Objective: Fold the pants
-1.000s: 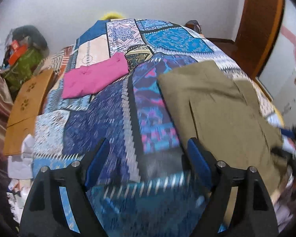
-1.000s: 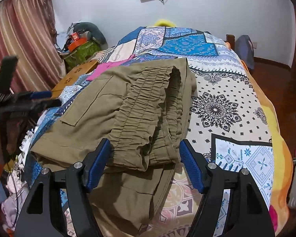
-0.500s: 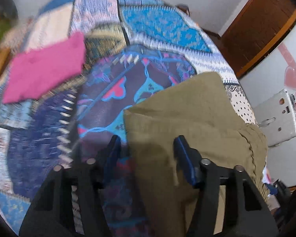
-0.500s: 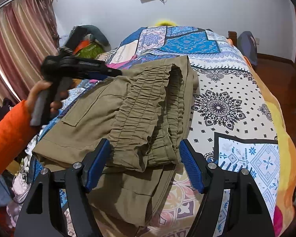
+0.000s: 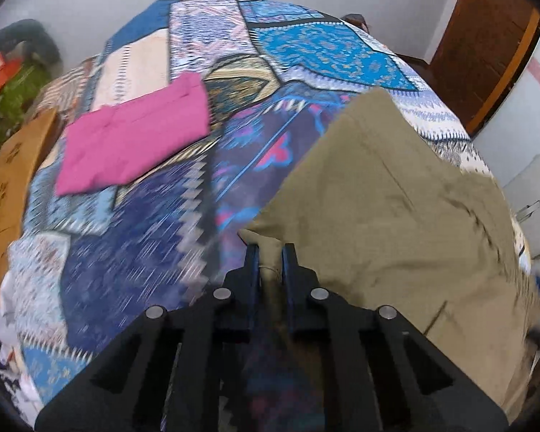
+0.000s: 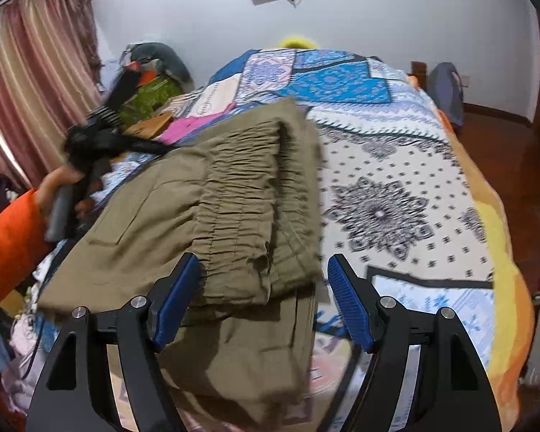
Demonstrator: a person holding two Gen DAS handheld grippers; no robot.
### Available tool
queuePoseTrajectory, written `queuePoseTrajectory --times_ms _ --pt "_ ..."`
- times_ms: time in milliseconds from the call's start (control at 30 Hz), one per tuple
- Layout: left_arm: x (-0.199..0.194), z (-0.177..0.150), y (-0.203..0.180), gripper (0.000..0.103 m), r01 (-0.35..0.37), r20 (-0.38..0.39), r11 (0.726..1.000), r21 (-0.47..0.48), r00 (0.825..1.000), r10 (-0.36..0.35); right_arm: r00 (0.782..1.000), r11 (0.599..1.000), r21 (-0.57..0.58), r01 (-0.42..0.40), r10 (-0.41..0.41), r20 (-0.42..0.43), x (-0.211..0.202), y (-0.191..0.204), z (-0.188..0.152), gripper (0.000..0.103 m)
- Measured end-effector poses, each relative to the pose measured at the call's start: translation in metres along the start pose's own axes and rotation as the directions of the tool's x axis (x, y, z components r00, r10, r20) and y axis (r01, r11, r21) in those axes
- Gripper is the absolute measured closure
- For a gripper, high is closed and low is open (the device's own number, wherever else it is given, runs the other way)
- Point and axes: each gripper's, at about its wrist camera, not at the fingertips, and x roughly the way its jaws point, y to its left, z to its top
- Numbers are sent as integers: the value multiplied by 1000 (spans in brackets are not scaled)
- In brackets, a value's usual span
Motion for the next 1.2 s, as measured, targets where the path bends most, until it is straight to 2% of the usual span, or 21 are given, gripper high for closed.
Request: queuePoseTrajectory --times_ms 133,233,333,533,600,667,700,867,1067,1200 --pt "-30 -39 5 91 -83 28 997 3 996 83 998 998 -16 54 -54 26 -10 1 7 34" --pt "-51 -67 8 91 -109 51 993 -34 993 111 997 998 -4 55 -55 47 -22 3 8 34" --pt "-71 -96 10 91 -96 59 991 -89 993 101 998 1000 3 28 -28 49 -29 8 5 33" --pt "-93 -133 12 91 -55 54 987 -151 997 63 1000 998 -54 -30 30 3 -31 37 -8 33" --pt "-99 -142 13 91 -43 58 985 -166 997 53 999 997 -76 -34 31 -39 -24 44 -17 33" --pt "-103 -148 17 91 -15 59 981 -193 998 27 997 995 -101 -18 10 -76 -16 46 -26 48" --pt "-105 -152 19 91 -3 60 979 -204 998 15 996 995 -100 -21 13 -86 -12 45 -30 49" --pt "-112 -164 23 85 15 59 977 -213 998 -2 998 994 -108 12 -19 -64 -13 36 -30 51" --pt "-116 -184 31 86 -73 7 978 -195 997 75 996 991 -106 76 -82 -46 -14 31 -29 52" --pt "-125 -182 38 86 -74 7 980 -187 997 76 996 996 -63 69 -72 -48 -19 26 -26 52"
